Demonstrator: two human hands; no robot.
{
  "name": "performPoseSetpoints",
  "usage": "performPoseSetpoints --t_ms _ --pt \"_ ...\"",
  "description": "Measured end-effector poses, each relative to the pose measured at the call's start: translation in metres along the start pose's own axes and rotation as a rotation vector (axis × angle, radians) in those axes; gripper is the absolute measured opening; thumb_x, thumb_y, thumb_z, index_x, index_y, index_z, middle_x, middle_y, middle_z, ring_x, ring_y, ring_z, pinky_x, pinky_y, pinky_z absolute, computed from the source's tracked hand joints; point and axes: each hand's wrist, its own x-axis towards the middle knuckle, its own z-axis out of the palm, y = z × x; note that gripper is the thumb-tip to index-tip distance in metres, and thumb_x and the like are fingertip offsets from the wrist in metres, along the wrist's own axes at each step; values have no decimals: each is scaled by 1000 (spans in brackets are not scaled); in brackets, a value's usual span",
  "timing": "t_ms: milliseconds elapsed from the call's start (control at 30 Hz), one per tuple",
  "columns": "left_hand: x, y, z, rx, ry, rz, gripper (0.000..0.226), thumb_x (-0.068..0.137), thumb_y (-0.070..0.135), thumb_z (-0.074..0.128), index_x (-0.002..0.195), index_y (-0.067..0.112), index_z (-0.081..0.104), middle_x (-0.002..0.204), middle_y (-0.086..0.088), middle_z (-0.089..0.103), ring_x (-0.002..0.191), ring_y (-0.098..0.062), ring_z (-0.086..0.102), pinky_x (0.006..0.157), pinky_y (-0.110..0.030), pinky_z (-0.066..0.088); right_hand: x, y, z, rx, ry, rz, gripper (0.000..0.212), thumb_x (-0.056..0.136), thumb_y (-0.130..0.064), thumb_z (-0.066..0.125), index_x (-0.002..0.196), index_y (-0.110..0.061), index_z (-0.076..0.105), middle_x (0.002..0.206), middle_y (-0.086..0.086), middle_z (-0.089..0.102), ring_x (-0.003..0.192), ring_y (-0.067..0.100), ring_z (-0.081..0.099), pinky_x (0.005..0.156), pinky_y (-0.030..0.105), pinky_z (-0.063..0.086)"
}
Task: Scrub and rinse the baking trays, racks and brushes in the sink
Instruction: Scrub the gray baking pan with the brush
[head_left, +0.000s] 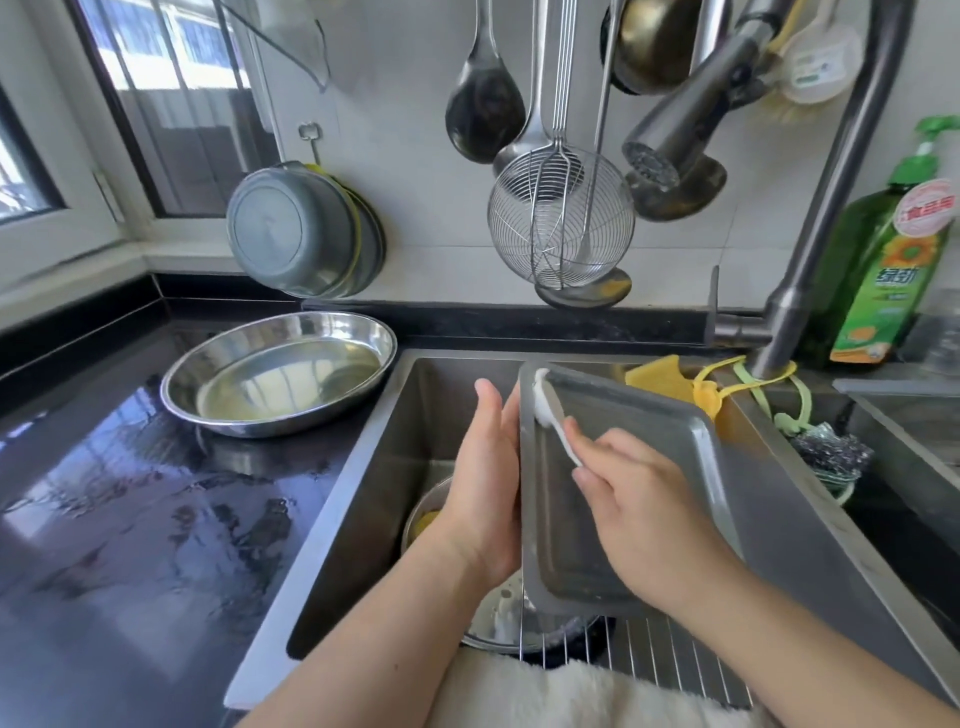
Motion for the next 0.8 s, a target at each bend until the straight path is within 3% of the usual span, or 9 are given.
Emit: performPoseSetpoints --t_ms 167,267,433,533,600,667,800 --pt "-1 -3 3 -15 -53 -13 69 105 67 18 142 29 61 136 -13 68 127 -31 65 109 -48 48 1 -3 -4 -54 72 -17 51 100 -6 58 149 -19 48 91 -8 49 84 3 53 74 9 42" --pt "0 -4 3 -13 -58 -14 66 105 66 18 140 31 62 134 -11 69 125 -28 66 105 -45 50 1 -4 -5 -126 107 -46 51 98 -7 62 147 -18 51 91 -6 51 77 9 53 70 23 50" --pt "0 0 -1 -73 -44 -53 83 101 73 16 115 23 81 128 -13 73 118 -27 70 106 -45 49 -4 -5 0 -22 28 -126 50 96 0 62 144 -14 56 86 -10 48 79 0 52 70 3 37" --pt "0 5 -8 -129 -21 -62 86 102 74 18 133 12 70 130 -17 71 122 -32 68 108 -47 47 -7 -7 1 -45 3 -190 51 97 -3 61 145 -19 56 87 -16 44 73 3 51 63 12 43" --pt "0 6 -10 -118 -33 -71 85 102 73 24 125 10 75 125 -17 73 114 -31 72 102 -45 49 -9 -9 2 -71 -5 -194 52 98 -6 61 146 -23 54 88 -18 44 69 5 50 59 26 50" --pt "2 3 -11 -75 -49 -81 85 100 76 26 118 12 79 122 -16 74 111 -29 73 100 -44 50 -9 -9 2 -110 -17 -170 52 99 -8 60 147 -28 53 88 -16 45 66 8 51 57 34 53" --pt "5 -4 -8 57 -9 -99 83 96 82 27 137 22 66 126 -13 73 122 -28 68 111 -46 46 -2 -2 -7 -157 21 -112 52 99 -9 60 147 -28 53 88 -15 46 70 12 54 60 40 54"
